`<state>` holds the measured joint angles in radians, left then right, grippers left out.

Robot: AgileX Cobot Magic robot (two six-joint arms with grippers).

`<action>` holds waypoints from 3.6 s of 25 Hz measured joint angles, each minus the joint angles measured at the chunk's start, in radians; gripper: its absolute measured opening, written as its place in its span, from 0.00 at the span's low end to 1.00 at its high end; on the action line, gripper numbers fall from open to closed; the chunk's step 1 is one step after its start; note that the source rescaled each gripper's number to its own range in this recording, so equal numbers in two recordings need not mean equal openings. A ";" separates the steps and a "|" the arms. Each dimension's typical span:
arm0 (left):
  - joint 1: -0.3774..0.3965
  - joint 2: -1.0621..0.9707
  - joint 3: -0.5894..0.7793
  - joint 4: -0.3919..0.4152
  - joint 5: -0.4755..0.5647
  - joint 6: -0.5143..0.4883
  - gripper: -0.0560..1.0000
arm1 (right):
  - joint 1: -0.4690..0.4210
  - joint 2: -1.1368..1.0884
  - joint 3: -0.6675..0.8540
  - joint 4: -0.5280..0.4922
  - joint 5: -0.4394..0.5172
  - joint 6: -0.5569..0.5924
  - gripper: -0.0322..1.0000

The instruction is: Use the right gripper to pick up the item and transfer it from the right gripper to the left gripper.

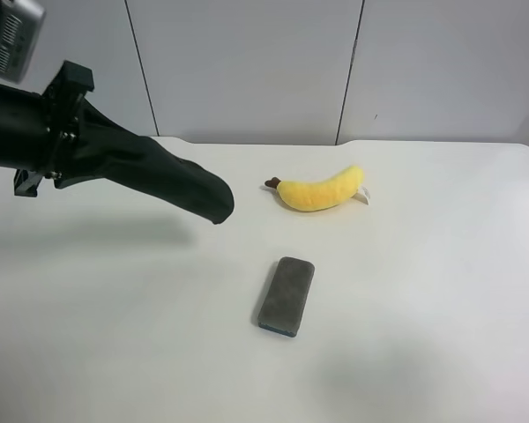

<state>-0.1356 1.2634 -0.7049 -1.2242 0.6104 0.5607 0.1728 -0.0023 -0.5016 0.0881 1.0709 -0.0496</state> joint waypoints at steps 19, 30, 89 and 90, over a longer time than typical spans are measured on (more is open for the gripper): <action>0.274 0.472 -0.141 -0.101 0.179 0.426 0.05 | 0.000 0.000 0.000 0.000 0.000 0.000 1.00; 0.350 0.472 -0.143 -0.101 0.157 0.434 0.97 | 0.000 0.000 0.000 0.000 0.000 0.000 1.00; 0.250 -1.197 0.139 1.056 0.458 -0.335 1.00 | 0.000 0.000 0.000 0.000 0.000 0.000 1.00; 0.250 -1.214 0.150 1.060 0.459 -0.340 1.00 | 0.000 0.000 0.000 0.000 0.000 0.000 1.00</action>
<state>0.1148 0.0493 -0.5551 -0.1642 1.0695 0.2205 0.1728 -0.0023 -0.5016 0.0881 1.0709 -0.0496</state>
